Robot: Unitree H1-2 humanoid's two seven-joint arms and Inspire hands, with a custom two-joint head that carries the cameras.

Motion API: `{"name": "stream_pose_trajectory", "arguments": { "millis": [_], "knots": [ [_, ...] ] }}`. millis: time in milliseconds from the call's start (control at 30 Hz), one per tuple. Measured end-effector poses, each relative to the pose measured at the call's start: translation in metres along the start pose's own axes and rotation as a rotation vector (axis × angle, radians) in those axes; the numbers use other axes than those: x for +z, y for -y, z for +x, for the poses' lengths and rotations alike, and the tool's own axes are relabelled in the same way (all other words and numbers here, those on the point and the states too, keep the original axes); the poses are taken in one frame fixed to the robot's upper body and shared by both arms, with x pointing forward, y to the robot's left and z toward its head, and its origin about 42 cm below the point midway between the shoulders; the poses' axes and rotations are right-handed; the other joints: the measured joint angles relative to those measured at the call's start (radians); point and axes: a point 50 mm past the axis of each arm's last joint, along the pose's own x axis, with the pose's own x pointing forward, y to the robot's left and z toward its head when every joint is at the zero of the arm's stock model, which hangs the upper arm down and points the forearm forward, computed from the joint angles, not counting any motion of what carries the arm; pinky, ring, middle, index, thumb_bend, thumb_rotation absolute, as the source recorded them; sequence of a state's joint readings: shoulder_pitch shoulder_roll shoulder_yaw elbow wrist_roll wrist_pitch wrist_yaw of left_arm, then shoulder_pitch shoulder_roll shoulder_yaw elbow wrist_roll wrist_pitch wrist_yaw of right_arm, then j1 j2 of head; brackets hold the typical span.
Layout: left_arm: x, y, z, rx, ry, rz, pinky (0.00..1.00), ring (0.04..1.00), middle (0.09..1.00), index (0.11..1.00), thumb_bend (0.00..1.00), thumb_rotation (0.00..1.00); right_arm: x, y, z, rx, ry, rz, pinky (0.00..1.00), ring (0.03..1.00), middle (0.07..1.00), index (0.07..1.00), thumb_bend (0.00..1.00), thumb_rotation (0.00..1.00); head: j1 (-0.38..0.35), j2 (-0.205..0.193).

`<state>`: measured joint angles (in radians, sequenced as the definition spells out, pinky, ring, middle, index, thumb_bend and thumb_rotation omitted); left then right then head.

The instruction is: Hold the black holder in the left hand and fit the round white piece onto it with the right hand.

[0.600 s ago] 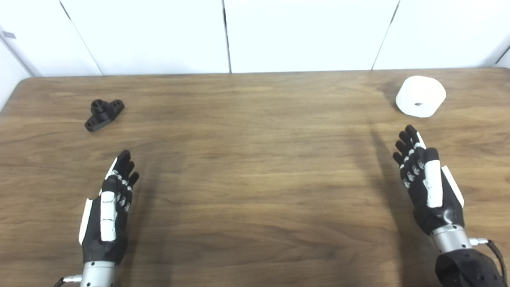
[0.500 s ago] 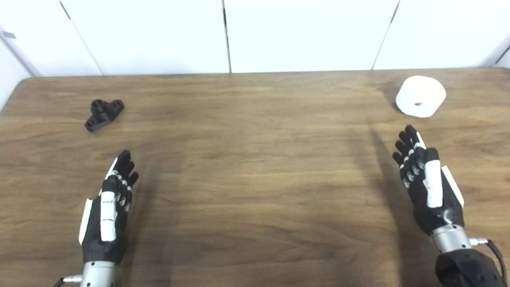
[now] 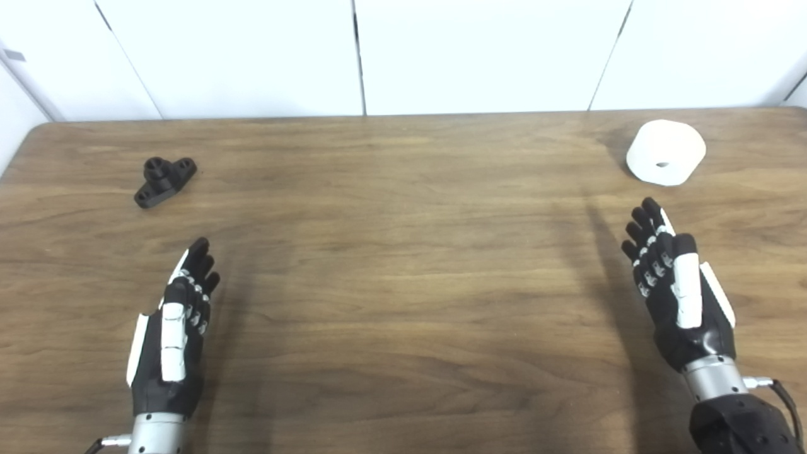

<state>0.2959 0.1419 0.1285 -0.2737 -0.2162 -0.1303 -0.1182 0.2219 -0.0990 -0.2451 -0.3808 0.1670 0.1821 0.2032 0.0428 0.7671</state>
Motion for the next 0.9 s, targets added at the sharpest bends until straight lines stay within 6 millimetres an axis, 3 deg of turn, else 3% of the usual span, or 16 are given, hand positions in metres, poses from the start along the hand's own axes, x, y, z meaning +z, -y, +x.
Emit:
{"name": "stream_pose_trajectory", "arguments": {
  "millis": [233,500,600,633,900],
  "knots": [
    [-0.008,0.011,-0.001,-0.018,-0.015,0.014,0.98,0.988,0.973,0.931,0.51,0.95,-0.009,0.013,-0.003,-0.01,-0.01,-0.005,1.0,1.0,1.0,1.0,0.61,1.0,0.144,-0.06],
    [-0.009,0.022,-0.001,-0.022,-0.003,0.038,0.98,0.999,0.994,0.949,0.53,0.93,-0.018,0.021,-0.004,-0.009,-0.009,-0.007,1.0,1.0,1.0,1.0,0.69,1.0,0.178,-0.115],
    [-0.01,0.024,-0.001,-0.016,0.0,0.044,0.97,1.0,0.994,0.94,0.51,0.91,-0.019,0.022,-0.004,-0.007,-0.005,-0.009,1.0,1.0,1.0,1.0,0.69,1.0,0.192,-0.13],
    [-0.01,0.024,-0.001,-0.013,0.003,0.043,0.97,1.0,0.997,0.941,0.51,0.91,-0.02,0.022,-0.004,-0.007,-0.002,-0.01,1.0,1.0,1.0,1.0,0.68,1.0,0.21,-0.155],
    [-0.011,0.026,-0.002,-0.007,0.041,0.058,0.97,0.996,0.99,0.933,0.5,0.91,-0.026,0.025,-0.005,0.003,0.017,-0.004,1.0,1.0,1.0,1.0,0.68,1.0,0.229,-0.19]
  ]
}}
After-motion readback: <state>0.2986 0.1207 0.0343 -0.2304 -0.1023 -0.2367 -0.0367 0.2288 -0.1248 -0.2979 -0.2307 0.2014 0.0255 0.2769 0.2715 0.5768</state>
